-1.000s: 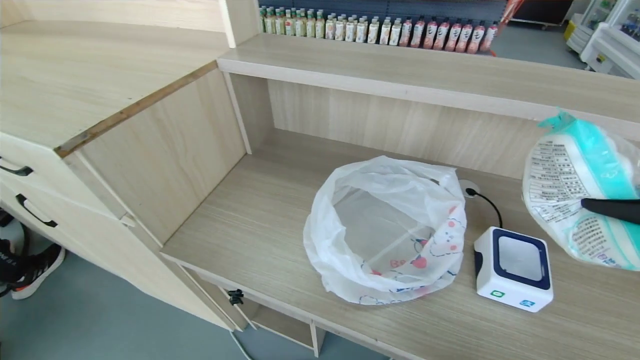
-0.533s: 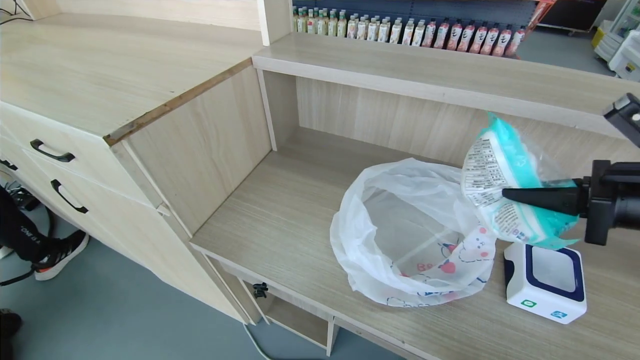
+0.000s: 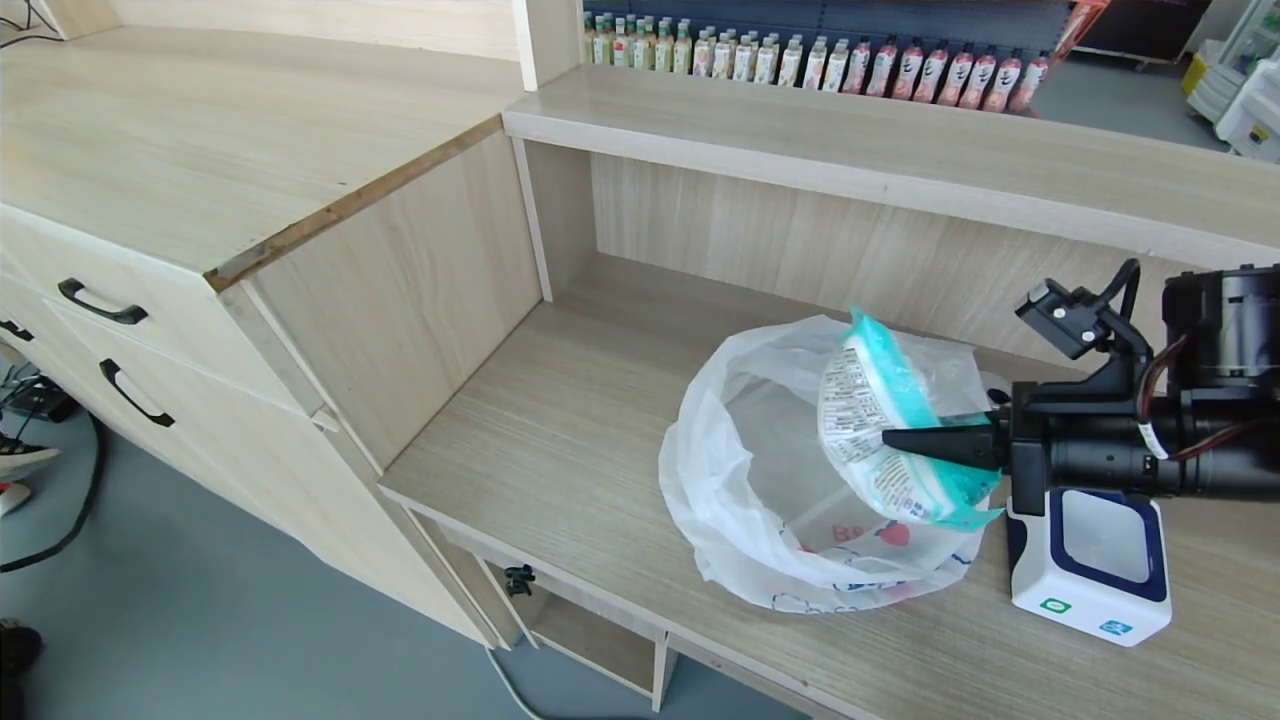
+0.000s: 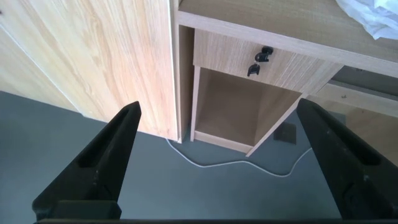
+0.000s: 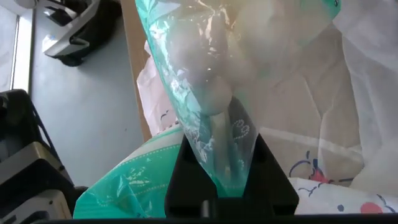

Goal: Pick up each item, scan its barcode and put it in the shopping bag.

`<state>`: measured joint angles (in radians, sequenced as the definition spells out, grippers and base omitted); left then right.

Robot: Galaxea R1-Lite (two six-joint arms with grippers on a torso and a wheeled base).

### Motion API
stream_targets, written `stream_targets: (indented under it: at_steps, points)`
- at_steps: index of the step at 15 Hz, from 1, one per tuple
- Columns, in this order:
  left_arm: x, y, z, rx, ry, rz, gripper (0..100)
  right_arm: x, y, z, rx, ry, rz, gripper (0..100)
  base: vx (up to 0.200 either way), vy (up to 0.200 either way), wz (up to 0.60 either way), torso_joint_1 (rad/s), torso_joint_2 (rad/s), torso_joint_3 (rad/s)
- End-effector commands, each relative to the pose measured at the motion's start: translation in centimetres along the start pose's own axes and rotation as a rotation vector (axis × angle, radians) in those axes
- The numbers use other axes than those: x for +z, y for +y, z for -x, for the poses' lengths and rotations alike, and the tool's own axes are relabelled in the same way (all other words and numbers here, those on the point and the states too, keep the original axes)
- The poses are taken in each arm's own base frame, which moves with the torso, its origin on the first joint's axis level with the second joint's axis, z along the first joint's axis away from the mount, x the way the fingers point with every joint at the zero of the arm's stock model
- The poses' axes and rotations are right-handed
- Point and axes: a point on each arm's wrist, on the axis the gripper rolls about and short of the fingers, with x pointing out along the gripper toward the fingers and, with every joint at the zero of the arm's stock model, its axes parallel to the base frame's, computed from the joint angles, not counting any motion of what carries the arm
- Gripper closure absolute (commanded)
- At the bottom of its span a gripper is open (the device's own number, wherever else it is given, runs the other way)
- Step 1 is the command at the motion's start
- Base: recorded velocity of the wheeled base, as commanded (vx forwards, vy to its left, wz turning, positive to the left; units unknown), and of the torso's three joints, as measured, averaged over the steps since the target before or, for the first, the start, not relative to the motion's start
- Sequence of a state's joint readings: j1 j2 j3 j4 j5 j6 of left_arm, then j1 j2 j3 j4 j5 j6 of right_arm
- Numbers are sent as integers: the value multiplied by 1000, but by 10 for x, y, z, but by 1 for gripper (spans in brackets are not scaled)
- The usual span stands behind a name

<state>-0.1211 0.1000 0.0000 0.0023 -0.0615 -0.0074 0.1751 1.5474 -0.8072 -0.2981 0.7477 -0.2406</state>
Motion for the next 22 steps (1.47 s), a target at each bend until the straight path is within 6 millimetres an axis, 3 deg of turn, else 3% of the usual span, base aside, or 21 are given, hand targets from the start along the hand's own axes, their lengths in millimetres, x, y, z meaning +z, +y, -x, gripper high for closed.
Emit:
stream_targets:
  at_steps: [1,9,12,13,16,18,19,20,22]
  points:
    - [0,0,0,0,2,0,0,-5,-2,-12,30,8,-4,100,0,0,0,0,0,0]
    - [0,0,0,0,2,0,0,-9,-19,-38,42,-43,34,100,0,0,0,0,0,0]
    - [0,0,0,0,2,0,0,0,-21,-55,67,-95,25,100,0,0,0,0,0,0]
    - [0,0,0,0,-1,0,0,2,-20,-61,79,-105,25,0,0,0,0,0,0,0]
    - [0,0,0,0,-1,0,0,6,-21,-69,94,-109,25,0,0,0,0,0,0,0]
    - [0,0,0,0,0,0,0,13,-16,-63,98,-114,19,0,0,0,0,0,0,0]
    - [0,0,0,0,2,0,0,24,-9,-52,91,-115,33,0,0,0,0,0,0,0]
    - [0,0,0,0,2,0,0,35,1,-28,63,-114,76,0,0,0,0,0,0,0]
    - [0,0,0,0,-1,0,0,36,7,29,-157,-38,209,0,0,0,0,0,0,0]
